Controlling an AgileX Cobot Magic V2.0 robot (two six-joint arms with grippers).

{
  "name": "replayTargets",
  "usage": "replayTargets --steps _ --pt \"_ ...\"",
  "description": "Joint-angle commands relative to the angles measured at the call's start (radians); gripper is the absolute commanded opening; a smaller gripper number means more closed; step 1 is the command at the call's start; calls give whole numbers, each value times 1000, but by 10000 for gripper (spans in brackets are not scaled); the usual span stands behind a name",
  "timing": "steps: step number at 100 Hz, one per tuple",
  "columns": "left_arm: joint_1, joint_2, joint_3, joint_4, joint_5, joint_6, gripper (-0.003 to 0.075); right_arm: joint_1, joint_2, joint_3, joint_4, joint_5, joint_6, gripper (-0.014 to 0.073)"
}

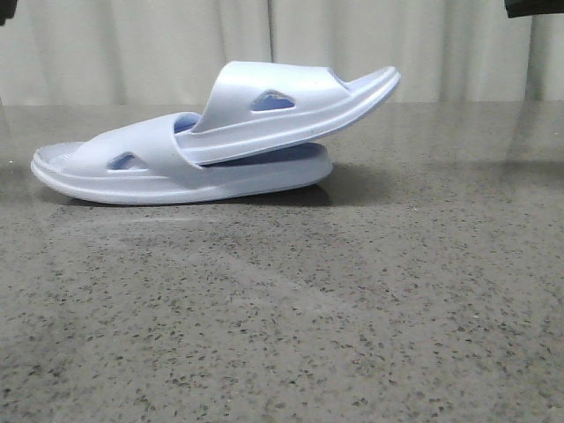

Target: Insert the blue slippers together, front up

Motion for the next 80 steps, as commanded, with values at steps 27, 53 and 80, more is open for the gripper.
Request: replayTargets --steps 27,53,80 --pt "-179 -298 32 14 -390 -3 15 179 -337 99 -96 -404 -6 -78" --pt "-371 -398 179 -14 -612 -1 15 409 -562 302 -203 -814 -8 -78" --pt "-406 -602 388 -214 -705 182 15 483 -825 550 -210 -991 -8 -78"
